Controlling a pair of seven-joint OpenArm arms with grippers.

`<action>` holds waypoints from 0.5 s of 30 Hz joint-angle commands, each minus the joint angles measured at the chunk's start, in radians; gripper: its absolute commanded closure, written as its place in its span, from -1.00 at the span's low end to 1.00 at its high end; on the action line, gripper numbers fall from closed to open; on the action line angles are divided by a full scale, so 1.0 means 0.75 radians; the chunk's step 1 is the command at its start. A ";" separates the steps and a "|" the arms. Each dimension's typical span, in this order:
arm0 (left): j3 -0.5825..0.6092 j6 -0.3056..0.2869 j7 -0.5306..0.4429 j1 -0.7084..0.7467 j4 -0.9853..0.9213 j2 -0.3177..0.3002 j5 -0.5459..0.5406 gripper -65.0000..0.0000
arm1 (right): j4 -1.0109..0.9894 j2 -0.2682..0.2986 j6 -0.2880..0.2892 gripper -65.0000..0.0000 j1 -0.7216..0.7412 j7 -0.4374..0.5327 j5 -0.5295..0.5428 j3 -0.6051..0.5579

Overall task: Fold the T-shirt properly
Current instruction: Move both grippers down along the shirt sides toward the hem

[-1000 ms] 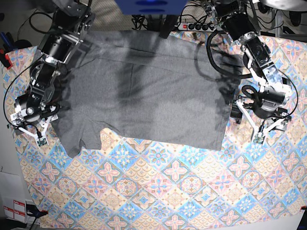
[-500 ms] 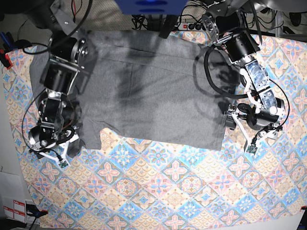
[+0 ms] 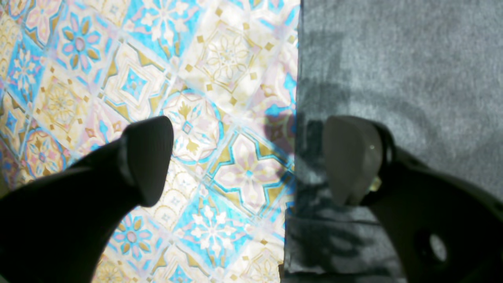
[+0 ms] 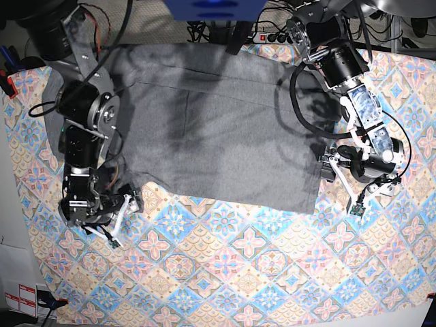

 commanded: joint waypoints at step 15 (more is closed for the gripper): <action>0.002 0.006 -0.015 0.017 0.023 -0.008 -0.009 -0.81 | -0.086 0.097 -0.006 -0.59 0.056 0.184 0.132 0.000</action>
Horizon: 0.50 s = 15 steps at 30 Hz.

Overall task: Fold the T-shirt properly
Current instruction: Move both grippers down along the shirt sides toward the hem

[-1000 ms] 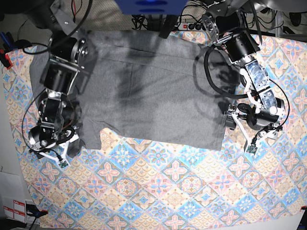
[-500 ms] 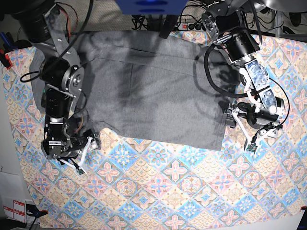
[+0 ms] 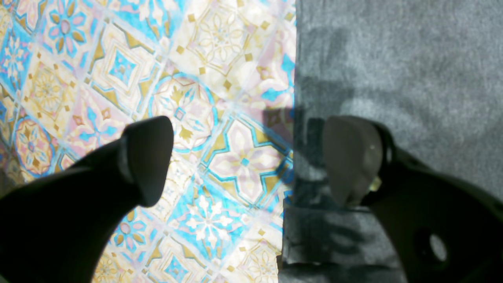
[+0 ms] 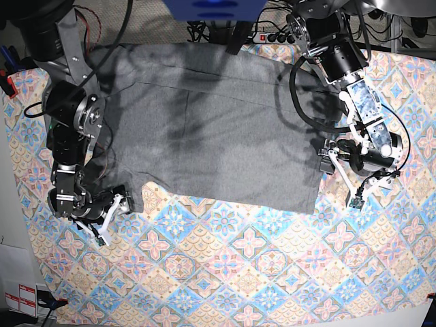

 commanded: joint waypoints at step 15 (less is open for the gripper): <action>0.000 0.006 -0.072 -0.098 -0.045 -0.015 -0.007 -0.81 | -0.297 0.016 -0.107 -0.59 0.088 0.249 0.022 0.029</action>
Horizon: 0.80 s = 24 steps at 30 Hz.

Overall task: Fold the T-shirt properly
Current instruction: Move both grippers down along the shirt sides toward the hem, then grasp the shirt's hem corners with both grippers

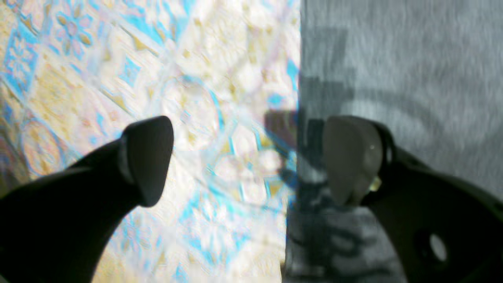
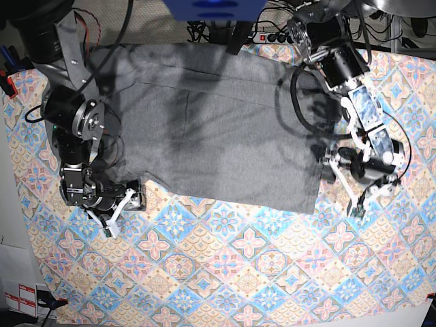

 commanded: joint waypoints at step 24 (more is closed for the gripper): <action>-0.122 0.003 -0.549 -0.307 -0.846 -0.050 -0.026 -0.81 | 0.014 0.015 0.001 -0.59 0.036 0.013 0.004 0.027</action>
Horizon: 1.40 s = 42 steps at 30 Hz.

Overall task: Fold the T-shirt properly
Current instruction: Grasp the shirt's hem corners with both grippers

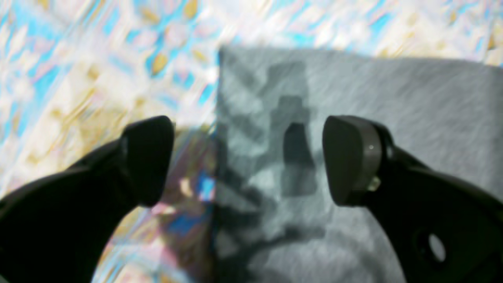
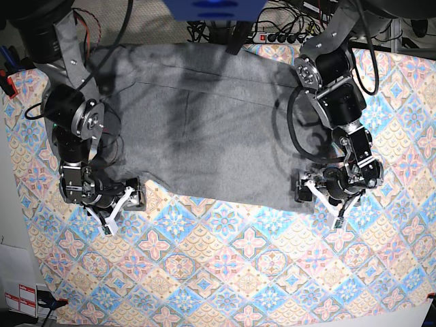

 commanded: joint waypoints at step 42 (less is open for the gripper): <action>0.011 -0.003 -0.274 -0.172 -0.558 -0.068 -0.004 0.21 | 0.020 0.014 -0.131 0.67 0.052 0.027 -0.051 -0.065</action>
